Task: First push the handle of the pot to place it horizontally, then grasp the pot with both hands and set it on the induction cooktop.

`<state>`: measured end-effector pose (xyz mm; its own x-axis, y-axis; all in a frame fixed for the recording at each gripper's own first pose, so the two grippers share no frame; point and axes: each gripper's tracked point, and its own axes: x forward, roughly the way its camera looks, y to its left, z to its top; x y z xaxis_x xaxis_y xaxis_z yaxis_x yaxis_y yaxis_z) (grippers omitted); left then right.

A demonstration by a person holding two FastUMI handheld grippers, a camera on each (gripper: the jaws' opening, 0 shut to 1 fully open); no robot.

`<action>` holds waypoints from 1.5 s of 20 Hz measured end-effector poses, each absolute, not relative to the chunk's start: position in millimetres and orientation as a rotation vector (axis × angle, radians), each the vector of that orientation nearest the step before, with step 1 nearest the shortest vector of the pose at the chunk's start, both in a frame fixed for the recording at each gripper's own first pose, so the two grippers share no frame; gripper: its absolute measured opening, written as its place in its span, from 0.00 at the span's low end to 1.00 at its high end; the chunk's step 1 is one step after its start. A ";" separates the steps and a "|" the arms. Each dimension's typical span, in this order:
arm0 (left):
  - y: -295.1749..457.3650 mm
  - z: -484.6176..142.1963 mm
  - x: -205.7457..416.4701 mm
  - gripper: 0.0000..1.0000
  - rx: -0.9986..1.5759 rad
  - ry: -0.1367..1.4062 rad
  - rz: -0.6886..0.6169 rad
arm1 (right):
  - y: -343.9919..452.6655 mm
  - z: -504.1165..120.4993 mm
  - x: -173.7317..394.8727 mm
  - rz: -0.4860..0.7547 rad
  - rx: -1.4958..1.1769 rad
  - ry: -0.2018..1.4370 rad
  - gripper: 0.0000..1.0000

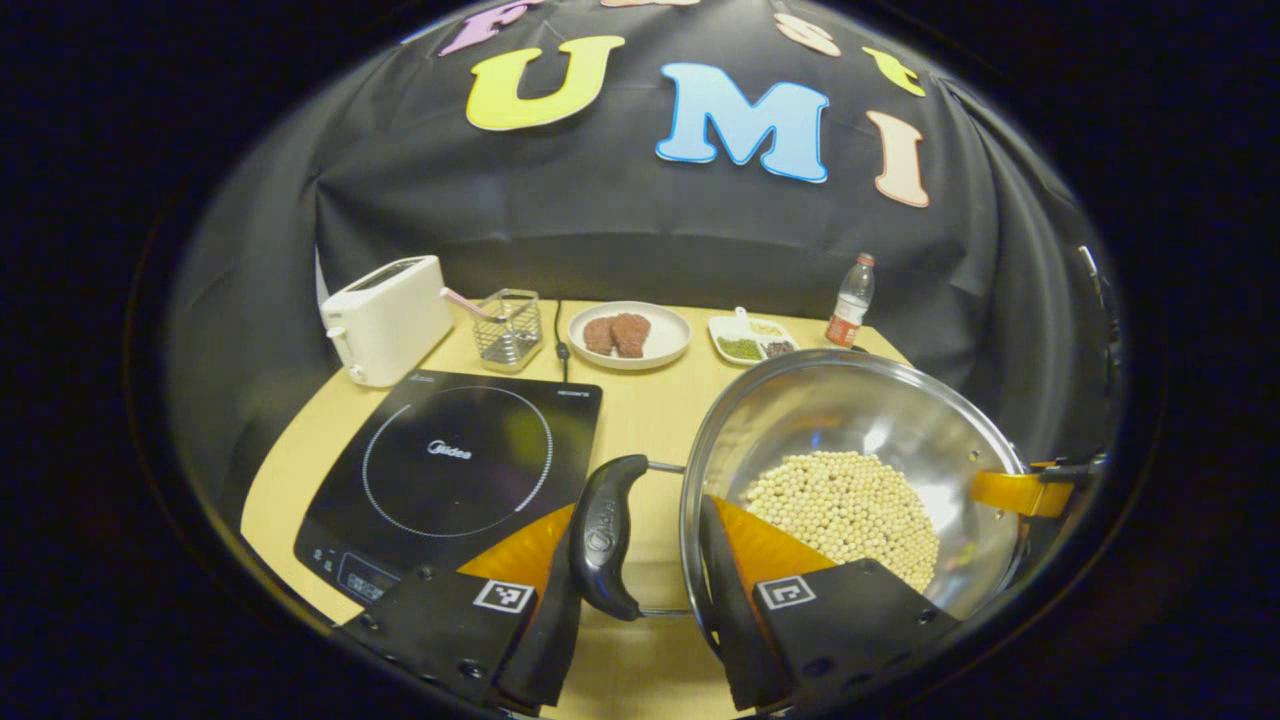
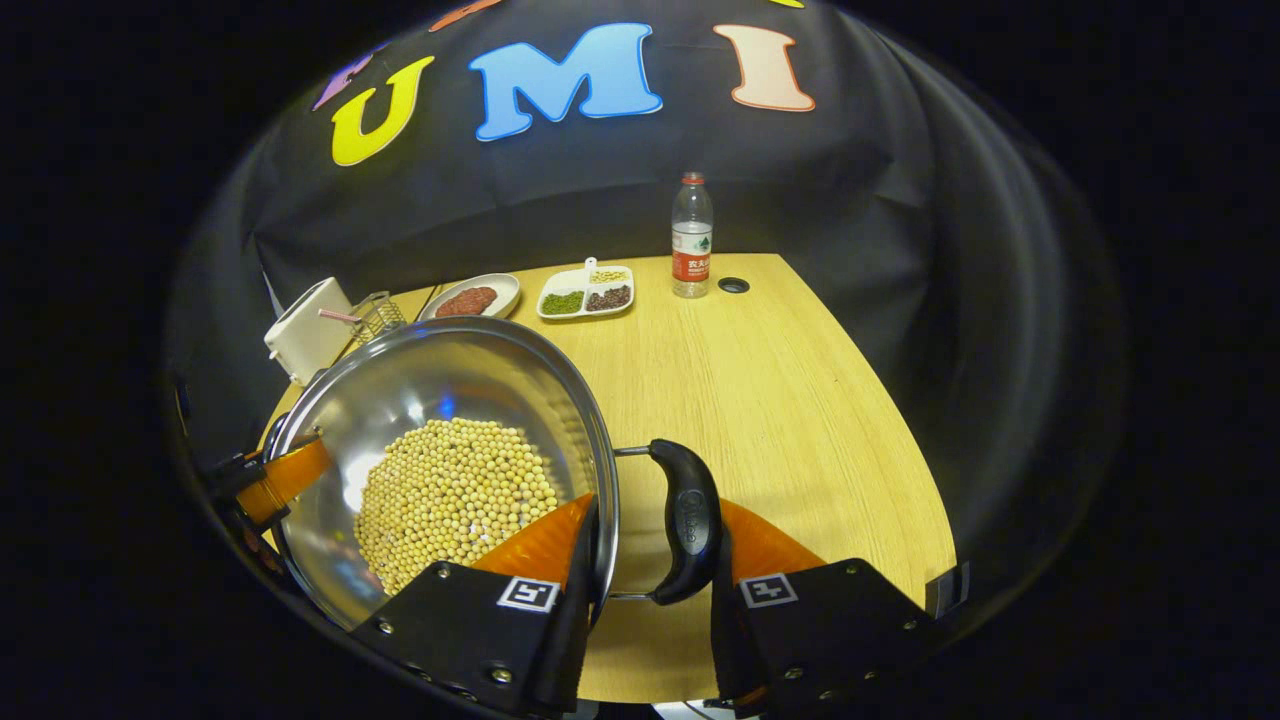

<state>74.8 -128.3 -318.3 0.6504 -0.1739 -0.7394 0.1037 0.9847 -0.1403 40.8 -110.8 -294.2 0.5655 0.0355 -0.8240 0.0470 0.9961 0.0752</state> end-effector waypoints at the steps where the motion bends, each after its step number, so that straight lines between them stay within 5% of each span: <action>1: -119.8 -313.8 72.7 0.66 -0.089 0.844 -0.149 | -105.6 -290.3 38.3 0.002 0.092 0.966 0.51; 30: 95.4 -364.6 177.4 0.67 -0.059 0.855 -0.161 | 100.0 -303.8 104.8 -0.039 0.127 0.993 0.51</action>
